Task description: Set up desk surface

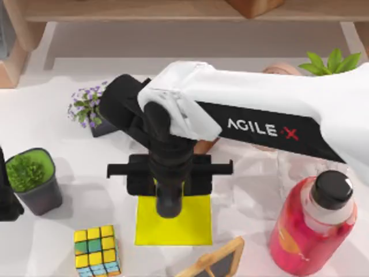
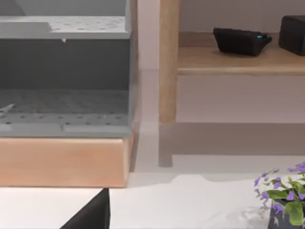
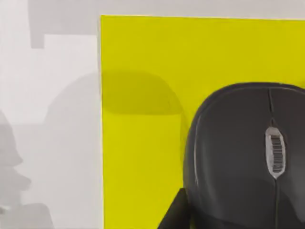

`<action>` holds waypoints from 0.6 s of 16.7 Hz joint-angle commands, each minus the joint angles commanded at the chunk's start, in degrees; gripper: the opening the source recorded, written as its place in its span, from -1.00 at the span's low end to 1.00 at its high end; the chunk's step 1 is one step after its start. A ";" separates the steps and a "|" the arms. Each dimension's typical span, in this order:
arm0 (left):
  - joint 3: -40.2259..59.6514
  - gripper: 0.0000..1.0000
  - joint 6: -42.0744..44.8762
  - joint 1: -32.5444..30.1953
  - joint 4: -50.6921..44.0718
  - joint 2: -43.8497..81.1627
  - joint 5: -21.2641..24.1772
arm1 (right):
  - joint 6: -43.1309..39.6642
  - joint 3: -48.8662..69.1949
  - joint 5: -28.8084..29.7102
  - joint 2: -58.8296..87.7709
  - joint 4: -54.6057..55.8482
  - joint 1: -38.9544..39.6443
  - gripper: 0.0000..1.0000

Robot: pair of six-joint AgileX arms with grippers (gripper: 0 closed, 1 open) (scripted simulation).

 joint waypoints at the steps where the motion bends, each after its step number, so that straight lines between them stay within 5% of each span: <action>1: 0.00 1.00 0.00 0.00 0.00 0.00 0.00 | 0.00 -0.55 -0.03 0.62 -0.07 0.00 -1.00; 6: 0.00 1.00 0.00 0.00 0.00 0.00 0.00 | 0.00 -0.90 -0.06 1.00 -0.13 0.00 -1.00; 10: 0.00 1.00 0.00 0.00 0.00 0.00 0.00 | 0.00 -0.90 -0.06 1.00 -0.13 0.00 -0.40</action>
